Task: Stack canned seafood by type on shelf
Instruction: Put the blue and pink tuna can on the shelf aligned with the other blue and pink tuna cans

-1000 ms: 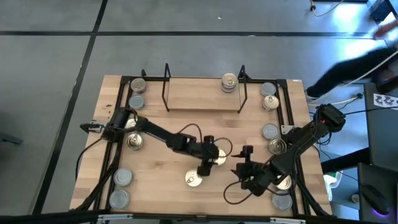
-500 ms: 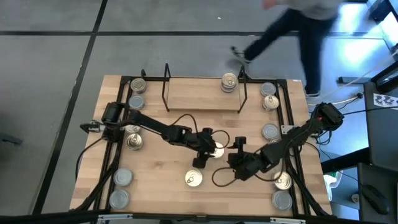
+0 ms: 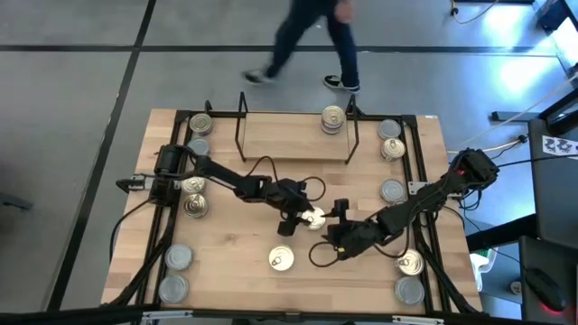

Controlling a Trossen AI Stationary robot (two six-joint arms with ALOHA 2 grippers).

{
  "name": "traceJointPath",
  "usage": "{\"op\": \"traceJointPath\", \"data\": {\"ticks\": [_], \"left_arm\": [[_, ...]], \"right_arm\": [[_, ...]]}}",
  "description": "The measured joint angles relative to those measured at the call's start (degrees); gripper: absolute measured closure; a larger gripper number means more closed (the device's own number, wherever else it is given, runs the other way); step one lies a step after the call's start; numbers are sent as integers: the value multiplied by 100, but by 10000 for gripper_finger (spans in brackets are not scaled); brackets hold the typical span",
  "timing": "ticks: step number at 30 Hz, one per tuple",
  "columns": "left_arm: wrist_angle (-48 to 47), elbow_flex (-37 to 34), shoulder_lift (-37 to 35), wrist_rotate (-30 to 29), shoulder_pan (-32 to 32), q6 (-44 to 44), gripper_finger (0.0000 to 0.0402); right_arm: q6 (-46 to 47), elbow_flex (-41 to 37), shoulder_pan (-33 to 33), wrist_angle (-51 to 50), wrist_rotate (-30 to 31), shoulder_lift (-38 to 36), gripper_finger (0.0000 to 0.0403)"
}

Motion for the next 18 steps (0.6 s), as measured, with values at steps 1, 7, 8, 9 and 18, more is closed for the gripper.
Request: {"op": "traceJointPath", "data": {"ticks": [1, 7, 8, 9, 18], "left_arm": [[70, 17, 26, 1, -2, 22, 188], [37, 16, 106, 28, 62, -164, 188], [37, 16, 112, 24, 89, -207, 188], [49, 20, 136, 23, 110, -222, 188], [118, 32, 242, 397, 305, -318, 188]], "right_arm": [[-10, -54, -4, 128, -24, 0, 100], [130, -158, -172, 212, -272, 2, 100], [162, -156, -219, 231, -379, 33, 100], [169, -157, -268, 242, -490, 49, 100], [-755, -158, -398, 396, -794, 416, 100]]}}
